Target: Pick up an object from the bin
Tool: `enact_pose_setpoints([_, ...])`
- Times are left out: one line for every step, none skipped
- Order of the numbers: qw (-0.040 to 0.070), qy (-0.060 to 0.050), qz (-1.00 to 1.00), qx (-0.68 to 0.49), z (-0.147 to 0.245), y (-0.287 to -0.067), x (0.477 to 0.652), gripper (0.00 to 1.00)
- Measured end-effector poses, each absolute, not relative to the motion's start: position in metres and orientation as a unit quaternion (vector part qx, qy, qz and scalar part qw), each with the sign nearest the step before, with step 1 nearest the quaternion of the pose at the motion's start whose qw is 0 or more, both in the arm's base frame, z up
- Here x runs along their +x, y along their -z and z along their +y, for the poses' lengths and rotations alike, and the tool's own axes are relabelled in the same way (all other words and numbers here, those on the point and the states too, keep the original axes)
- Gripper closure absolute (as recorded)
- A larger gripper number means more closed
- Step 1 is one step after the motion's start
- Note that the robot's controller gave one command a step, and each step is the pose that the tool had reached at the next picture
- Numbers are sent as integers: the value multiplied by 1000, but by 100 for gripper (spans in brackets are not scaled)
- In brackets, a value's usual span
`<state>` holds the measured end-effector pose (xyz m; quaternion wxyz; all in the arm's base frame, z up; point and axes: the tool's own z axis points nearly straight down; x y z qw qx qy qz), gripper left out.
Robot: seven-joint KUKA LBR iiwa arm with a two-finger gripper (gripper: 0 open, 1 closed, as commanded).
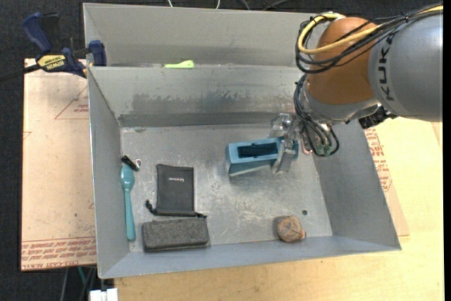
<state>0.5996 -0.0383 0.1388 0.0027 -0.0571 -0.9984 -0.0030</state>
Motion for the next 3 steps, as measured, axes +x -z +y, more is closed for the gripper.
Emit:
enact_pose_setpoints([4,3,-998,-57,-38,-142,599,100])
enact_pose_setpoints([4,3,-998,-57,-38,-145,598,100])
enact_pose_setpoints([5,3,-998,-57,-38,-150,597,100])
